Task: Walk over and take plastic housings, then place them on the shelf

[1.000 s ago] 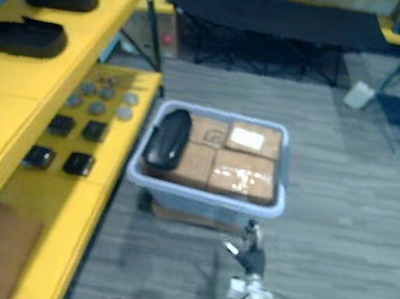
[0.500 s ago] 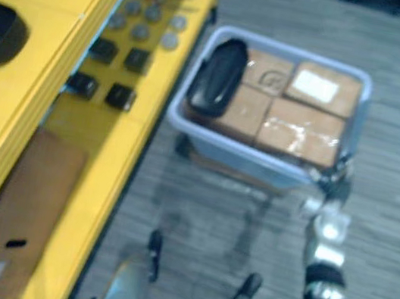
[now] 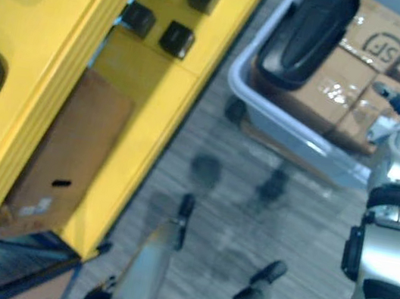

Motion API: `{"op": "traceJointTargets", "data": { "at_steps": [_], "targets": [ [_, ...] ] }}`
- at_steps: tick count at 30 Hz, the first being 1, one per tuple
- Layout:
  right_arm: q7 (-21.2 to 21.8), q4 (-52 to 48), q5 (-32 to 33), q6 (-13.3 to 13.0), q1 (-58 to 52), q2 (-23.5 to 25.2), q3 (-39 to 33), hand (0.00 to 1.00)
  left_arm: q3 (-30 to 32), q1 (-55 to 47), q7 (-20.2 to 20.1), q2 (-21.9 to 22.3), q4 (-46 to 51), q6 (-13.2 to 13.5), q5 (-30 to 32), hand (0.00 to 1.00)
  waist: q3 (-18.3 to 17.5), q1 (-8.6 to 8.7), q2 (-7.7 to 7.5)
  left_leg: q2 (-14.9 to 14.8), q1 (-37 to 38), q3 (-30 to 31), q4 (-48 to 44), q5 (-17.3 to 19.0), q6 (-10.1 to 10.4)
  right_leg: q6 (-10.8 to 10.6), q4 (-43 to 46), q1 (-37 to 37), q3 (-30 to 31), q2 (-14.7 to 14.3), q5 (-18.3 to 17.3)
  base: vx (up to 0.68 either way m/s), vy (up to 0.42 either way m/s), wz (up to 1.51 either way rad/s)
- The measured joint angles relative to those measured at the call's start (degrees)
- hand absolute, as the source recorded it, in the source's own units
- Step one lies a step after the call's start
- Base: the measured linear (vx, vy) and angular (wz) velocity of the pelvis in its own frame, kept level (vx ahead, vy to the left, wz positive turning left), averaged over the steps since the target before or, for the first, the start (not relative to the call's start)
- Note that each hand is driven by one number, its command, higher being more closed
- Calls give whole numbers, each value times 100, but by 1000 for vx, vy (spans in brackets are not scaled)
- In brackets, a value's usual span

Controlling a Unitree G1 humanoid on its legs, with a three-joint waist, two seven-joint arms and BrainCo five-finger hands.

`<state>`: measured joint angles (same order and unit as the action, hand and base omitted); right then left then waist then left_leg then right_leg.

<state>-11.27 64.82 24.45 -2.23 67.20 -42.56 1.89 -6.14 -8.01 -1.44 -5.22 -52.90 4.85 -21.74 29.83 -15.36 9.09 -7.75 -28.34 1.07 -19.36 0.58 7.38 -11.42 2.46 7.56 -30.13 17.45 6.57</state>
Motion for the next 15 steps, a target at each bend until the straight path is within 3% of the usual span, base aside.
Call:
{"op": "traceJointTargets", "data": {
  "at_steps": [4,7,11,15],
  "targets": [
    [-157,151,-54,353,261,-168,355,0,-242,54,-5,-4,-51,1,-85,0,13,-225,85,146,-20,82,-55,22,-37,-83,225,61,-9,181,-113,-16,63,10],
    [-300,199,-50,468,337,-180,393,0,-414,87,-26,-46,-135,6,-97,0,1,-292,104,232,-73,181,-71,30,-49,-115,330,75,-124,258,-201,-38,52,18],
    [-734,201,-50,476,411,-188,562,0,-647,100,-162,-53,-312,8,-96,0,-7,-443,116,320,-93,161,-118,65,-100,-140,438,107,-123,382,-244,-23,57,7],
    [-1135,199,-55,315,605,-226,562,0,-812,101,-224,-49,-388,52,-148,0,-35,-550,158,369,-182,179,-160,69,-111,-145,464,161,-153,428,-246,-15,23,4]
  ]
}}
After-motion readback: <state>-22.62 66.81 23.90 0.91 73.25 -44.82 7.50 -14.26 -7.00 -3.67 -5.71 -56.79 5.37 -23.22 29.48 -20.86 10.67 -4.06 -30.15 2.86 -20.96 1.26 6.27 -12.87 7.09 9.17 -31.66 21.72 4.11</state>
